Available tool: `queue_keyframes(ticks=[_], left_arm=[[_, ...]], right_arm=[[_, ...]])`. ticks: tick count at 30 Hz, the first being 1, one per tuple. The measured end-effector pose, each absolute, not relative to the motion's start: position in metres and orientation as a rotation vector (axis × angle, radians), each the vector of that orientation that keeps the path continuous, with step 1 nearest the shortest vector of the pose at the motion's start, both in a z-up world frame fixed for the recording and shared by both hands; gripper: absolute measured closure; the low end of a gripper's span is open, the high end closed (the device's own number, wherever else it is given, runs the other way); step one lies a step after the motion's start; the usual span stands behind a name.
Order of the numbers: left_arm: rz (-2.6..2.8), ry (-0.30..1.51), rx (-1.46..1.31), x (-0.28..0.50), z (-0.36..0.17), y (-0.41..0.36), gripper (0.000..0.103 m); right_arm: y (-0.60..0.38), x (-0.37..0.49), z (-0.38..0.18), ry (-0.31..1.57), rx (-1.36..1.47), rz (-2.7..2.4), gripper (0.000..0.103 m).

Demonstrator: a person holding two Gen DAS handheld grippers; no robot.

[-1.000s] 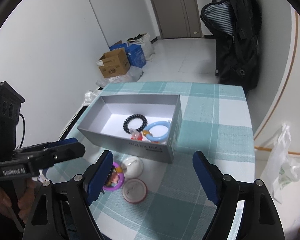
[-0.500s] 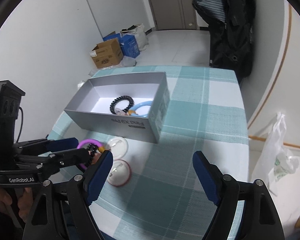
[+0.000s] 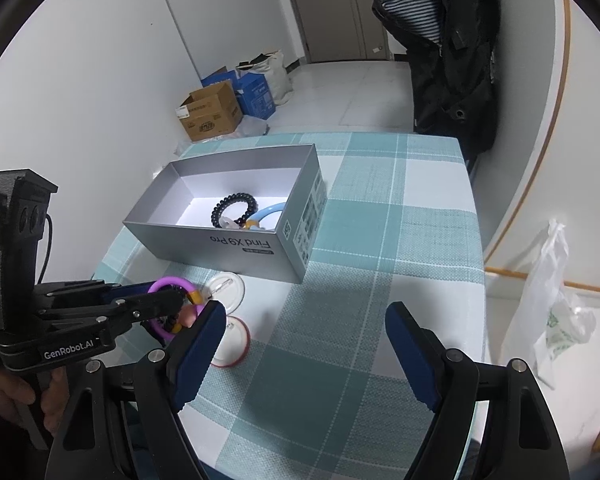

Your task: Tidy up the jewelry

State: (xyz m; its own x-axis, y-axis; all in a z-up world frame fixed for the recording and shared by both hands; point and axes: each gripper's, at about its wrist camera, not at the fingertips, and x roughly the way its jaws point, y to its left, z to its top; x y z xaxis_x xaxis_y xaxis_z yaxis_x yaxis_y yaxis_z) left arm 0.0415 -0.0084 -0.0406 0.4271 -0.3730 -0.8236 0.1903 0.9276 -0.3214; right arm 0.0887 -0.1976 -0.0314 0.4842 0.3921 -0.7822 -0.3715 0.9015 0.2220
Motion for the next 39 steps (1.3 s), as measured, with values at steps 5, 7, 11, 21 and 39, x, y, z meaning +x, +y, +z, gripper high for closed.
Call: queue_keyframes(ticks=[5, 7, 11, 21, 39], left_arm=[[-0.371, 1.074, -0.174, 0.042, -0.04, -0.012, 0.098], [-0.369, 1.077, -0.158, 0.042, -0.039, -0.014, 0.098], [-0.381, 1.079, -0.15, 0.041, -0.036, -0.016, 0.098], [-0.436, 1.04, -0.214, 0.038, -0.023, -0.012, 0.098], [-0.445, 0.976, -0.471, 0.043, -0.008, 0.029, 0.098]], right_arm=[[-0.197, 0.089, -0.032, 0.963, 0.02, 0.461, 0.021], [-0.198, 0.09, -0.032, 0.966, 0.024, 0.461, 0.021], [-0.199, 0.09, -0.033, 0.97, 0.027, 0.46, 0.021], [-0.193, 0.085, -0.039, 0.99, 0.024, 0.509, 0.021], [-0.136, 0.068, -0.067, 1.035, -0.192, 0.632, 0.036]])
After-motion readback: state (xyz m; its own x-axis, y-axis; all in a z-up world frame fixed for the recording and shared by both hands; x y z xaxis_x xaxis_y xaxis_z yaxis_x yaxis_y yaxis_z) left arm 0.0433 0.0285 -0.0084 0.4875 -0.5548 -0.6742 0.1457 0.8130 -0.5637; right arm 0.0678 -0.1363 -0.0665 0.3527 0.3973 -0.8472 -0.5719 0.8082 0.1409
